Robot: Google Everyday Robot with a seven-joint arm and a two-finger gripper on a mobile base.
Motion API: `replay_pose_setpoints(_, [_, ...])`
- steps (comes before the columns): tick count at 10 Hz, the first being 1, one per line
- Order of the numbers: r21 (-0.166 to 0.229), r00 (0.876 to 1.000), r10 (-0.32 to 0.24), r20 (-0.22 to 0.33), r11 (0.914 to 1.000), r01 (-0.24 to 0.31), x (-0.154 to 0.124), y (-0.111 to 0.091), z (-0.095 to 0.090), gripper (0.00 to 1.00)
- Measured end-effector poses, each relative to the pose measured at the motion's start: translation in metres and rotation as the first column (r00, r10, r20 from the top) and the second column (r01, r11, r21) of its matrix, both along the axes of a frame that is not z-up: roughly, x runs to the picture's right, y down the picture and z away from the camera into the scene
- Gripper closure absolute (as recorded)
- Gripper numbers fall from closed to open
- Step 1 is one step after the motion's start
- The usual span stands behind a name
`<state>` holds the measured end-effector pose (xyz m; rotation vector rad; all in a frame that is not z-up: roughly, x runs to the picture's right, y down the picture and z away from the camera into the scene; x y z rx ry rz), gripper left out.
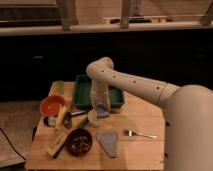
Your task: Place sponge in paper cup
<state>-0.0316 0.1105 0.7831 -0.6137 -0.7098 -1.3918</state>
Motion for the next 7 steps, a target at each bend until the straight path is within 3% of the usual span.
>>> replay_pose_setpoints(2, [-0.009, 1.0, -0.001, 0.017, 1.0, 0.001, -0.0028, 0.0006, -0.001, 1.0])
replay_pose_setpoints(7, [-0.043, 0.999, 0.02, 0.05, 0.9989, -0.018, -0.0039, 0.0002, -0.0089, 1.0])
